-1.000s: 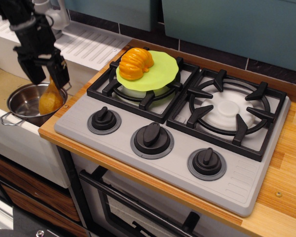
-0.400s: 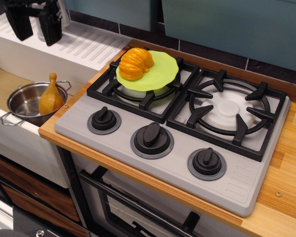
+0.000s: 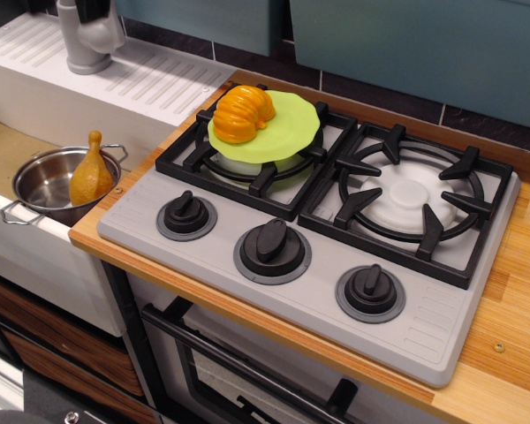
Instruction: Put pumpkin on plate and chickenwing in pot or pan in sink
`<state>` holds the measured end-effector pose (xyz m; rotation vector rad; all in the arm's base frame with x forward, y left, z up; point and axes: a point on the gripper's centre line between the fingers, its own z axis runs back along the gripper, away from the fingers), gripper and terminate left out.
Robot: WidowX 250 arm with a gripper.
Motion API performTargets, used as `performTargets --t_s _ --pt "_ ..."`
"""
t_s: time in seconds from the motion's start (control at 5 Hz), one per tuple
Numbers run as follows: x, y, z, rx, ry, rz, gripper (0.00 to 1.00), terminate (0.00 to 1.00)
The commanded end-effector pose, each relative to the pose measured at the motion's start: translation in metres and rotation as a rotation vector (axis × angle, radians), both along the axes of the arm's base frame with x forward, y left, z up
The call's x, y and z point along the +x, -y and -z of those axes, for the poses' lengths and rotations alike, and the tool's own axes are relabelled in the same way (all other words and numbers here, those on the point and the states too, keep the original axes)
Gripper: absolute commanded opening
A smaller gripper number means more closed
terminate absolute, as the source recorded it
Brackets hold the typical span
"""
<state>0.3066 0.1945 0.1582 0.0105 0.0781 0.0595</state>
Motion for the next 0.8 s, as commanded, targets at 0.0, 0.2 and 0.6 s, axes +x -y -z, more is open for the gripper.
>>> performTargets --t_s 0.0,0.2,0.6 --pt "0.0057 0.0059 -0.0358 0.068 0.068 0.052 1.0 0.0" --pt "0.0057 0.0059 -0.0358 0.068 0.068 0.052 1.0 0.0" --pt "0.0057 0.0059 -0.0358 0.068 0.068 0.052 1.0 1.0"
